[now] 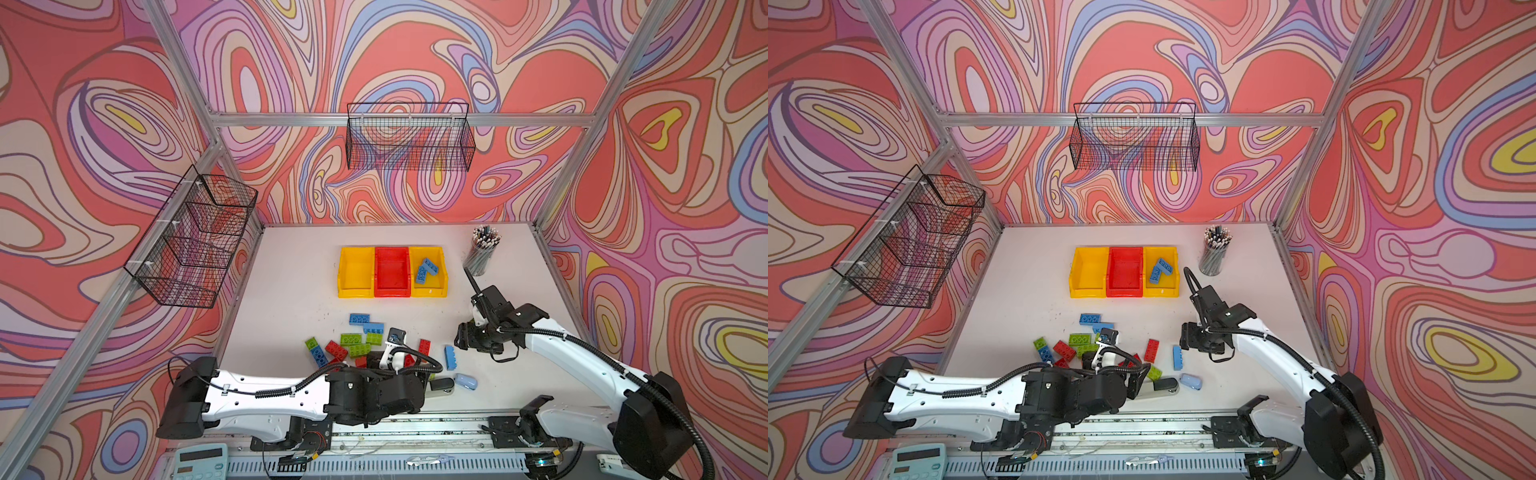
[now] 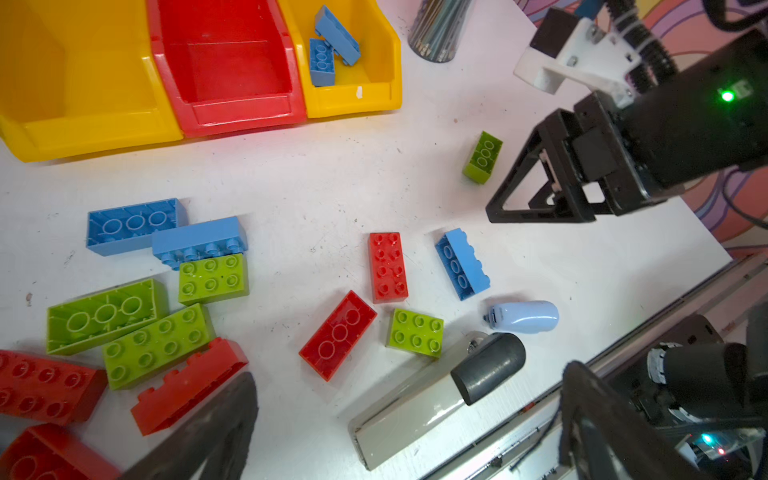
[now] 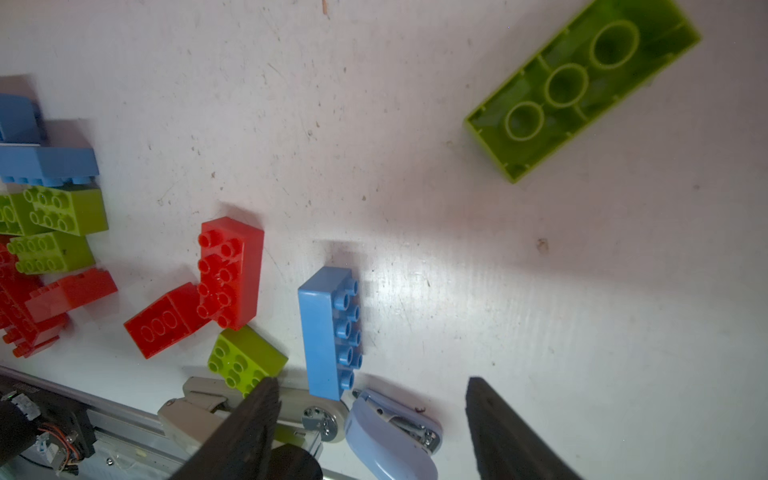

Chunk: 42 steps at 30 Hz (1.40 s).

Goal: Sort the legos into containers by color

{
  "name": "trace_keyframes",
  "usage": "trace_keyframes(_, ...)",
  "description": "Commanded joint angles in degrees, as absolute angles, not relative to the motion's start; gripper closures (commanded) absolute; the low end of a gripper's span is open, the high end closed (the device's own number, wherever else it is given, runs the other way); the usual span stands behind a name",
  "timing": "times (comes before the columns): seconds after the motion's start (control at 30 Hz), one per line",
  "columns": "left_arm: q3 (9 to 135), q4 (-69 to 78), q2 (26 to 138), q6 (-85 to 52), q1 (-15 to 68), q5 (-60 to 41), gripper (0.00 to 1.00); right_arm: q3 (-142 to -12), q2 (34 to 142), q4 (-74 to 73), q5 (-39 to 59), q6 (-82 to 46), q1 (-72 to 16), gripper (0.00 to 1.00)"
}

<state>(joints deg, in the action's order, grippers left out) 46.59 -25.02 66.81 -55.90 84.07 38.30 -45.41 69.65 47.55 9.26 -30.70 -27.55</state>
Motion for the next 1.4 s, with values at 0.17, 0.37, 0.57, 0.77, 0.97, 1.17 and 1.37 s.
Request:
trace_keyframes(0.17,44.12,-24.08,62.59,-50.54,76.44,32.85,0.0,-44.92,73.82,44.07,10.12,-33.53,-33.23,0.26)
trace_keyframes(0.37,42.75,-22.71,62.15,-47.95,72.39,28.8,0.0,-44.59,77.73,42.34,7.98,-36.89,-38.38,0.28)
trace_keyframes(0.57,40.62,-20.76,60.67,-46.4,68.73,26.32,0.0,-44.16,80.05,41.97,4.75,-38.08,-38.86,0.33)
trace_keyframes(0.77,40.08,-20.21,59.8,-43.38,63.49,21.99,0.0,-45.9,85.66,40.7,3.53,-37.26,-38.85,0.53)
trace_keyframes(0.97,40.39,-21.47,58.21,-40.11,57.96,18.31,0.0,-51.11,88.2,42.97,1.68,-36.54,-38.86,0.74)
trace_keyframes(1.17,39.66,-23.02,55.76,-38.97,52.47,15.25,0.0,-63.05,89.69,48.97,-2.53,-34.16,-38.76,0.76)
trace_keyframes(1.37,39.81,-25.81,54.67,-39.17,44.74,13.0,0.0,-82.83,100.45,53.41,-5.42,-28.99,-36.4,0.77)
